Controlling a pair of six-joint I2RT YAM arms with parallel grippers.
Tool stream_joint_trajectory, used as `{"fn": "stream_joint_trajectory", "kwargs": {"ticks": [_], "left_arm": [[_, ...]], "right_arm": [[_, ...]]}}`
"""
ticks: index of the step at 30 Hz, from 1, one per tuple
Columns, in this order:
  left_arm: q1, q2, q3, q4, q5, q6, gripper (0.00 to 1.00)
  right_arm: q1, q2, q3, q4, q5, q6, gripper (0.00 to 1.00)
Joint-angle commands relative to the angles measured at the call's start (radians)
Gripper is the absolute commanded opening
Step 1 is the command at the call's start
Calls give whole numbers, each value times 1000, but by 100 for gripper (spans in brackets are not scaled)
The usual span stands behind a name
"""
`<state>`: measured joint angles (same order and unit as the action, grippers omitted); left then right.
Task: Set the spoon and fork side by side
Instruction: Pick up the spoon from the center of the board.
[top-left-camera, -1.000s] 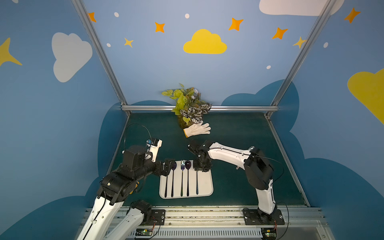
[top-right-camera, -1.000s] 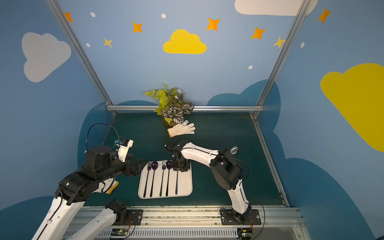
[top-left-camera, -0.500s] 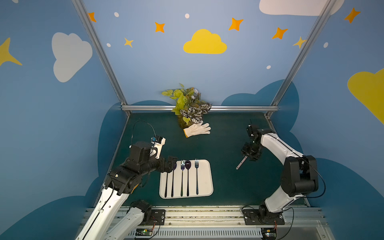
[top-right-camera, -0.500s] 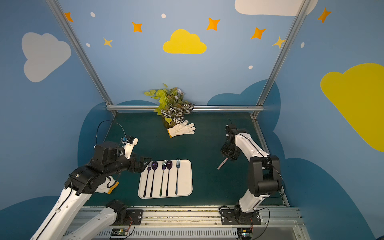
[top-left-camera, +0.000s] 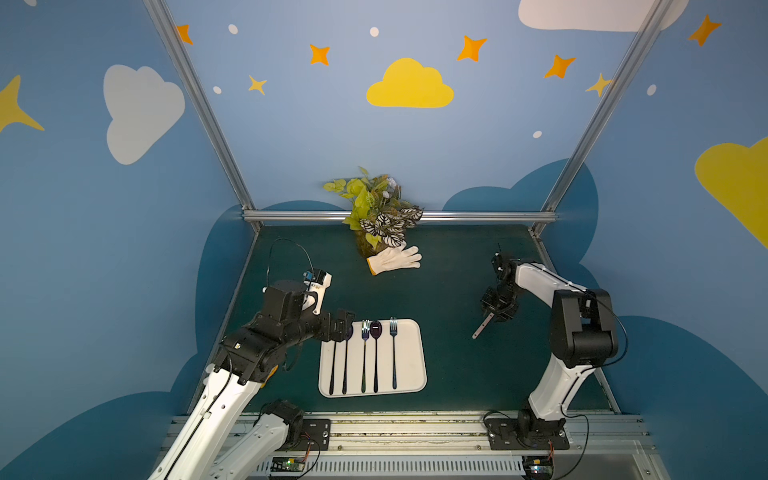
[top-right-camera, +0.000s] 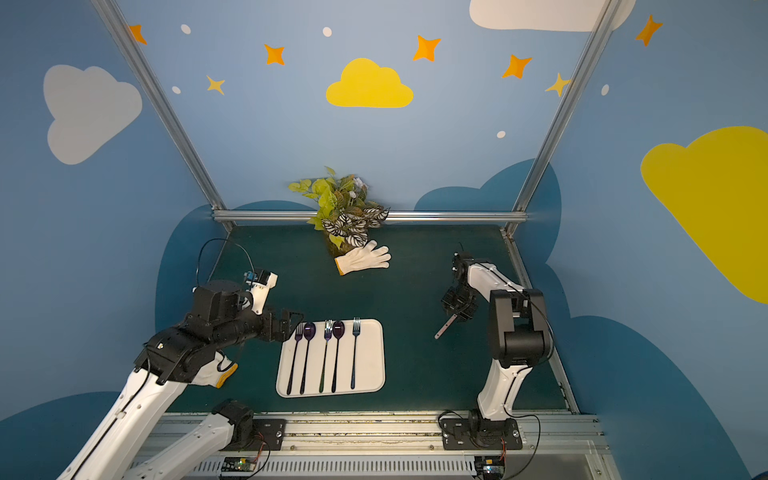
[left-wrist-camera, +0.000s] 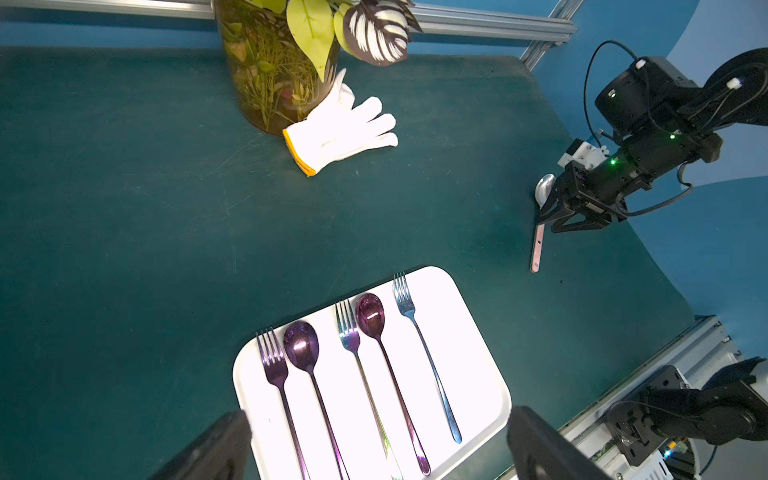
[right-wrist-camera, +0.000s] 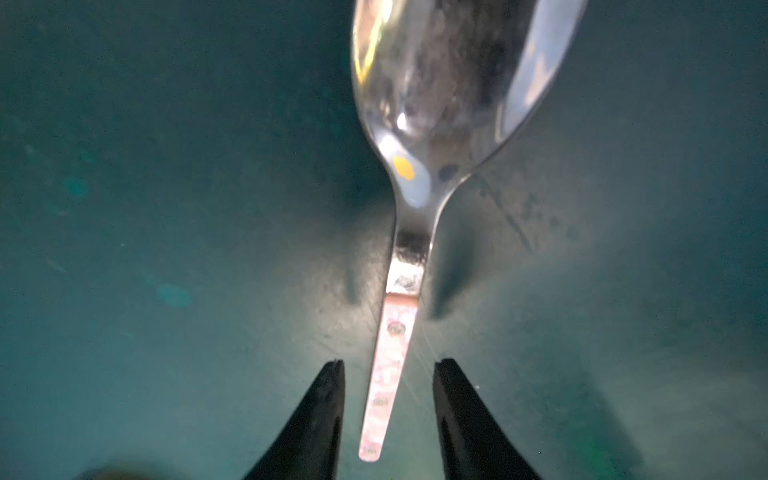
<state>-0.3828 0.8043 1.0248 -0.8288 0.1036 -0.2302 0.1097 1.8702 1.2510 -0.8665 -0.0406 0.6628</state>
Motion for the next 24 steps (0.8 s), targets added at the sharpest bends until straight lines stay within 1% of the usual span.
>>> {"fn": "stream_joint_trajectory", "kwargs": {"ticks": [1, 4, 8, 11, 15, 16, 18, 20, 24], "left_arm": [[-4, -4, 18, 7, -14, -9, 100], [-3, 1, 20, 5, -15, -15, 100], [-4, 2, 23, 4, -15, -20, 100], [-5, 0, 24, 1, -15, -21, 100], [-5, -2, 24, -1, -14, -19, 100], [-5, -2, 24, -1, -13, -18, 100], [-5, -3, 23, -1, -10, -17, 100], [-5, -5, 21, -1, -9, -17, 100], [-5, -18, 11, 0, -10, -10, 100]], "right_arm": [[-8, 40, 11, 25, -13, -22, 38], [-10, 56, 7, 37, -11, -30, 33], [-8, 60, -20, 63, -10, -46, 31], [-2, 47, -37, 72, -4, -72, 19], [28, 1, -43, 65, 20, -139, 8], [41, -18, -40, 53, 32, -155, 5], [71, -58, -36, 30, 46, -187, 2], [108, -109, -32, 2, 52, -210, 1], [240, -220, -26, -61, 38, -225, 1]]}}
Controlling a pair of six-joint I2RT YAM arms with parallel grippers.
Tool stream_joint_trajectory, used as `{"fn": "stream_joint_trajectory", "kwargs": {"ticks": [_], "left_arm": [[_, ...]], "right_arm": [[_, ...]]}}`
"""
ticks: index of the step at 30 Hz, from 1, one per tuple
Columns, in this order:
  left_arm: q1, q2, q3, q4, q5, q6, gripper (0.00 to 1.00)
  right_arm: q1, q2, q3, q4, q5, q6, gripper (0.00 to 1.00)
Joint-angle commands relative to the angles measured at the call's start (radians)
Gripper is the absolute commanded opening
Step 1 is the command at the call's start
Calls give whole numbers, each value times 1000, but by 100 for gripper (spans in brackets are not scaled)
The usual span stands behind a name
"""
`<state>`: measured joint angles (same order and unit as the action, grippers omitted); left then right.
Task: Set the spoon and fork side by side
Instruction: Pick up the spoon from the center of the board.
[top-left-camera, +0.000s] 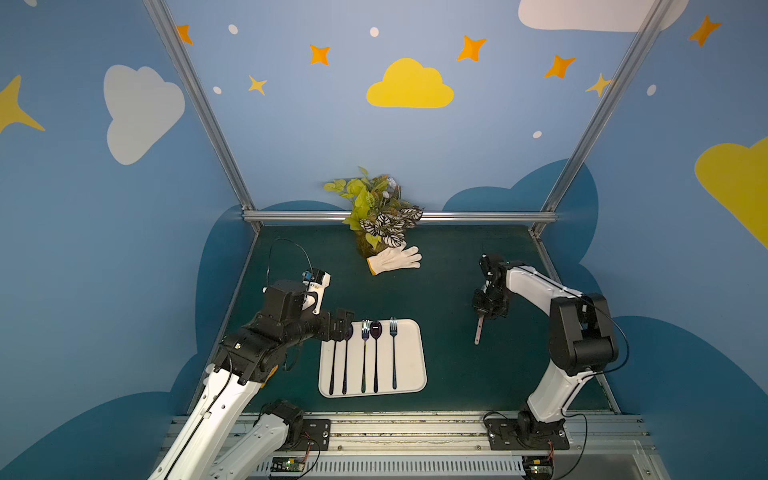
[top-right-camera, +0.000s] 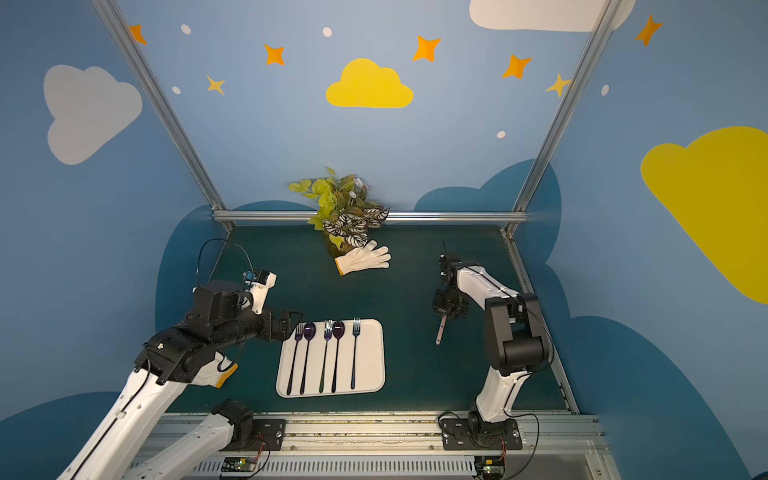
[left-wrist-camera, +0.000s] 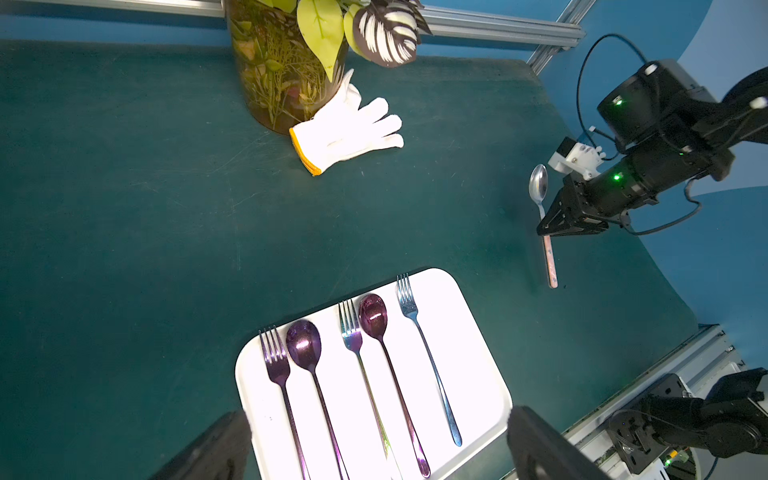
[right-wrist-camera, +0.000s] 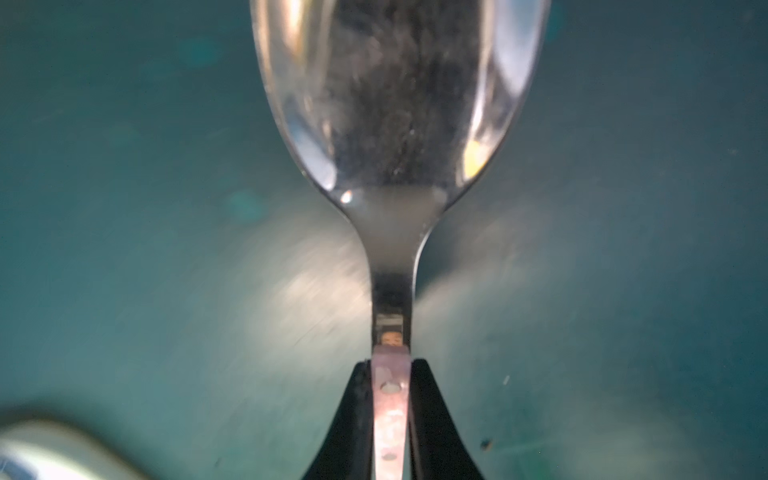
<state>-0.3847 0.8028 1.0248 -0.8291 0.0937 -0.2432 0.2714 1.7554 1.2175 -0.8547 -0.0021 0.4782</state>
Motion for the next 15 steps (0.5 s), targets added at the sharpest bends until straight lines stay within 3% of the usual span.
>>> {"fn": "stream_joint_trajectory", "kwargs": {"ticks": [1, 7, 10, 15], "left_arm": [[-4, -20, 9, 1, -4, 8, 100], [-3, -60, 5, -3, -18, 24, 100], [-4, -75, 6, -9, -16, 27, 100], [-3, -89, 11, -23, -4, 32, 100]], "right_arm": [[121, -131, 11, -89, -6, -36, 1], [421, -212, 12, -119, -57, 75, 2], [562, -164, 36, -91, -55, 149, 2], [706, -12, 102, -19, -61, 256, 2]]}}
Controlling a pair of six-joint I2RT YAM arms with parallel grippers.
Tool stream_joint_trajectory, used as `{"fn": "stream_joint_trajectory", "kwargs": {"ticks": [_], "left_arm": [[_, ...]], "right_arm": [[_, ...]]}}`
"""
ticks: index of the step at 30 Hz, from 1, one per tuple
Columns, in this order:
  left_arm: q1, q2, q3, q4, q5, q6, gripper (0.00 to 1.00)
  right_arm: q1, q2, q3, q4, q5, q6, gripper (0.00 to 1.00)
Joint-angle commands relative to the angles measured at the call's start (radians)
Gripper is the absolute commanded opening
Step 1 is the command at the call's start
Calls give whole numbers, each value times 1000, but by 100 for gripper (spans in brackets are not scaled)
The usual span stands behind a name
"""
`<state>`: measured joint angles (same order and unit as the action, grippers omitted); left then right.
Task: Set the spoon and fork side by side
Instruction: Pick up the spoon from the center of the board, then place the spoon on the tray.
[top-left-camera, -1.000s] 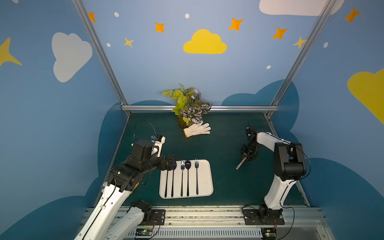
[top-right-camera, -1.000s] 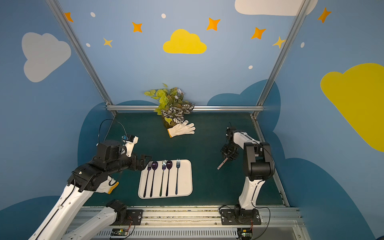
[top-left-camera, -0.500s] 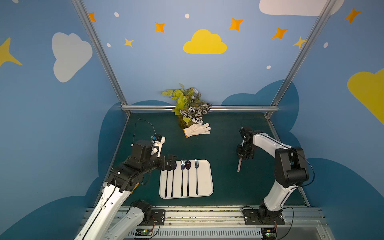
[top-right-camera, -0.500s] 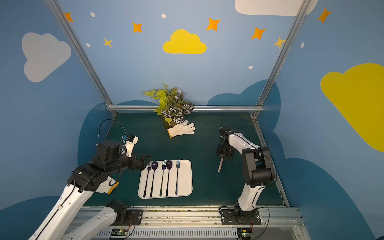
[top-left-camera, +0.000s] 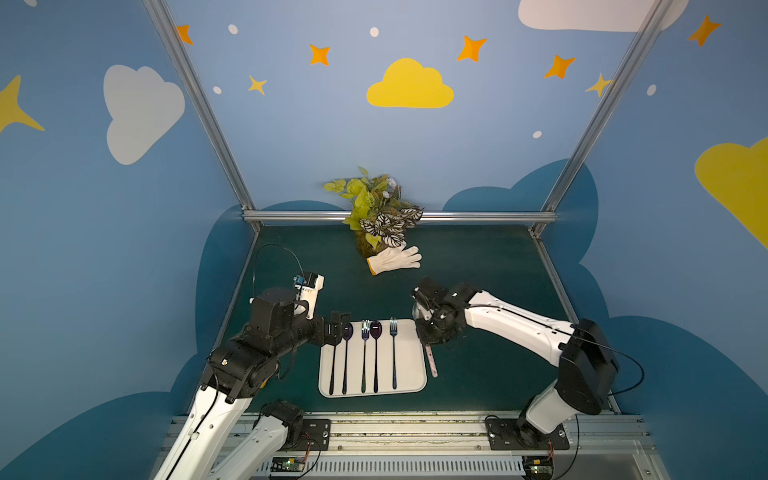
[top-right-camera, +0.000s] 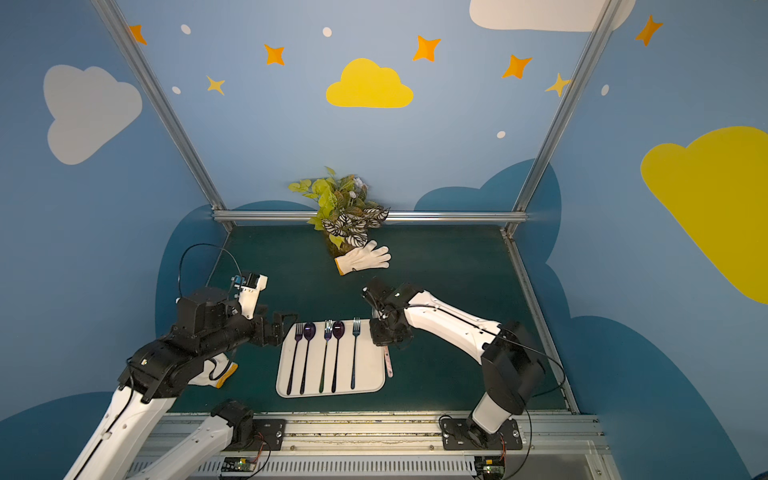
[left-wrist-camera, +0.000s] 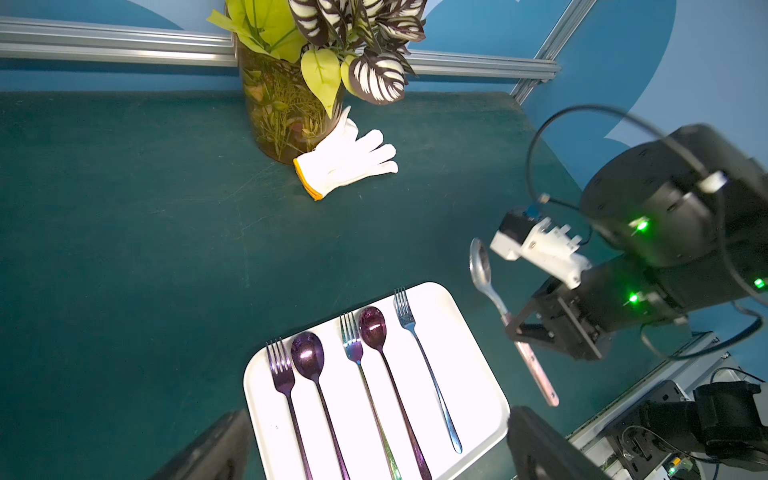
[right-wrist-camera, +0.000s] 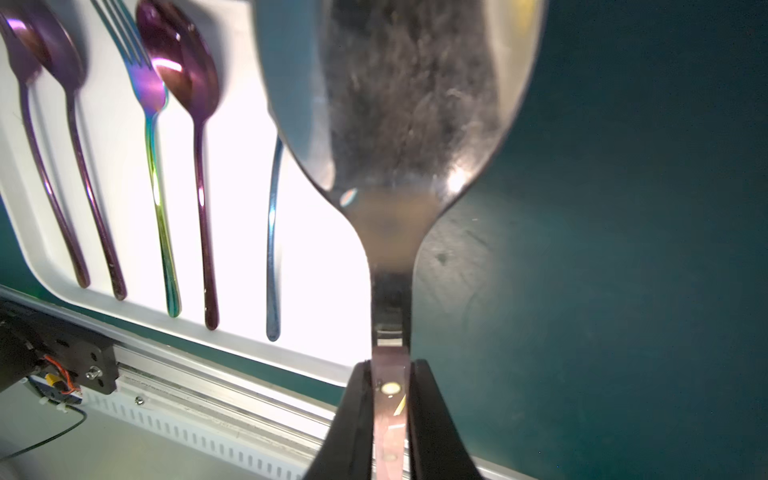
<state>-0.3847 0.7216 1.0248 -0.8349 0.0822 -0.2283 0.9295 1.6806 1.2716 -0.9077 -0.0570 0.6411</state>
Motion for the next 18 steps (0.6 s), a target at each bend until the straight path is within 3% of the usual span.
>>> {"fn": "stream_joint_trajectory", "kwargs": {"ticks": [1, 6, 18], "left_arm": [[-2, -10, 14, -21, 10, 18, 100], [-3, -24, 24, -37, 16, 20, 100], [-3, -37, 14, -47, 9, 37, 100]], "right_arm": [[64, 99, 63, 37, -6, 109, 1], [101, 192, 102, 57, -17, 184, 1], [89, 213, 51, 112, -40, 264, 1]]}}
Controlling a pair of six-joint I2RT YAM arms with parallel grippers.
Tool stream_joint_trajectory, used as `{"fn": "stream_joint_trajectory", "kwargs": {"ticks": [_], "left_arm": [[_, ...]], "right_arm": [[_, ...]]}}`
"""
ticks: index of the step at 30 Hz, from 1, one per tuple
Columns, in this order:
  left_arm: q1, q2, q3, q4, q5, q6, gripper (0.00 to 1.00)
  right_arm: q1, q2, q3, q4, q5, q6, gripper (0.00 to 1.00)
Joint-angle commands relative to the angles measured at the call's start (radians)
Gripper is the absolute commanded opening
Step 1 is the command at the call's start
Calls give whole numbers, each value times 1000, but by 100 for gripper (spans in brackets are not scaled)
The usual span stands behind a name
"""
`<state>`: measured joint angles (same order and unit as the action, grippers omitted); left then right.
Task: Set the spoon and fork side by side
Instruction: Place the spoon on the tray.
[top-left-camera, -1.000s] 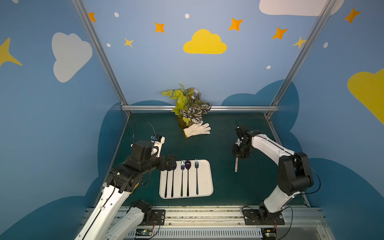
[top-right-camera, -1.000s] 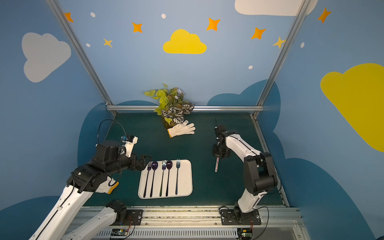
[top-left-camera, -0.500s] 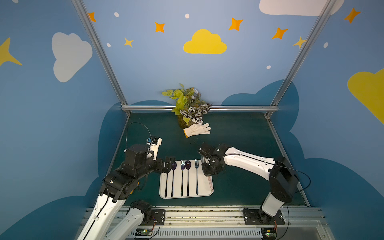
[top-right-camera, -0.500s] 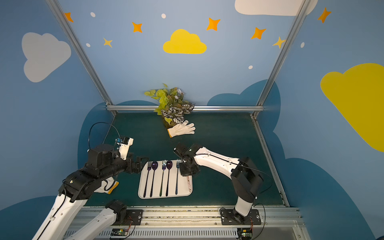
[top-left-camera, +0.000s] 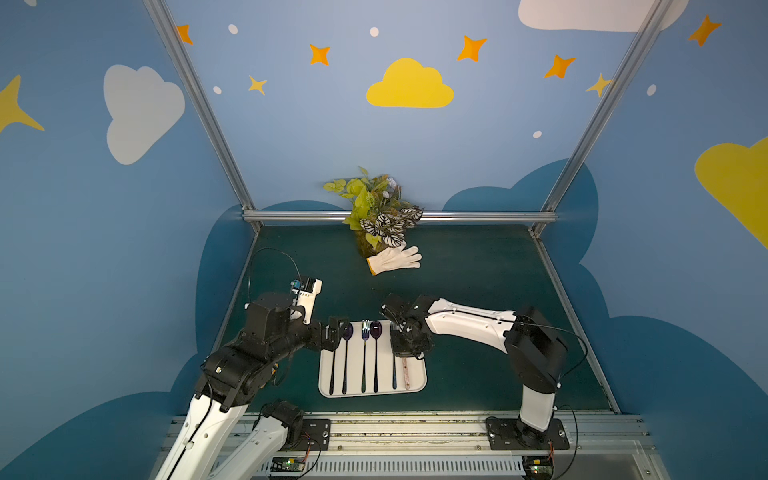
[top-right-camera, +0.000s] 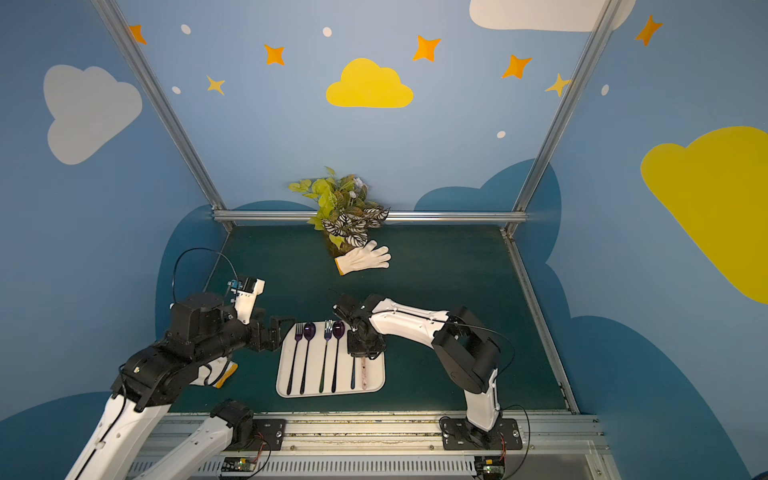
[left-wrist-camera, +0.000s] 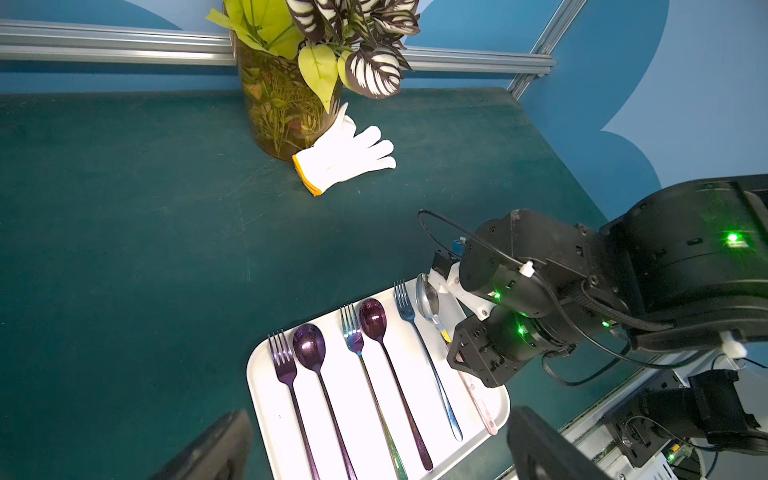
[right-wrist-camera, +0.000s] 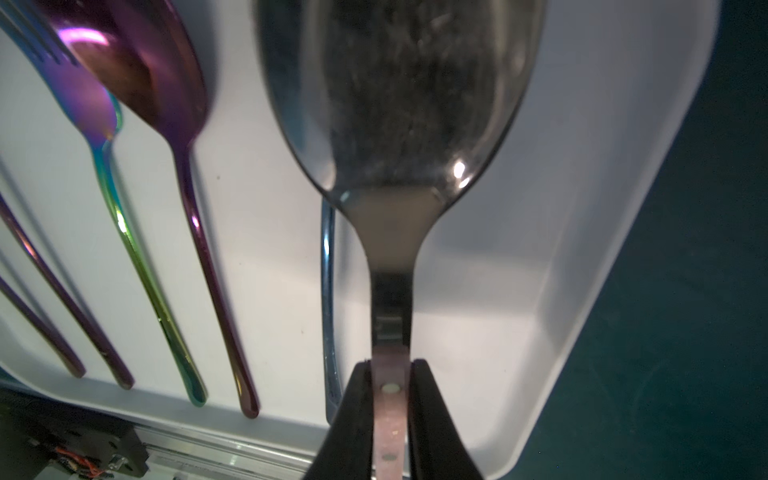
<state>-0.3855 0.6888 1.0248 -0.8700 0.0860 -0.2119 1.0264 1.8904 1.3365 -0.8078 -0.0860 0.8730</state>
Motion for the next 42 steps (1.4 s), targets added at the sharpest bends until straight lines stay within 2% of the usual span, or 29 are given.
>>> {"fn": "stream_joint_trajectory", "kwargs": {"ticks": [1, 26, 42], "left_arm": [[-3, -5, 14, -12, 5, 23, 100], [-3, 38, 16, -4, 3, 56, 100], [-2, 45, 15, -1, -2, 52, 100]], "right_arm": [[-10, 6, -16, 13, -14, 36, 1], [-45, 70, -25, 39, -24, 61, 4], [-52, 58, -41, 38, -8, 67, 17]]}}
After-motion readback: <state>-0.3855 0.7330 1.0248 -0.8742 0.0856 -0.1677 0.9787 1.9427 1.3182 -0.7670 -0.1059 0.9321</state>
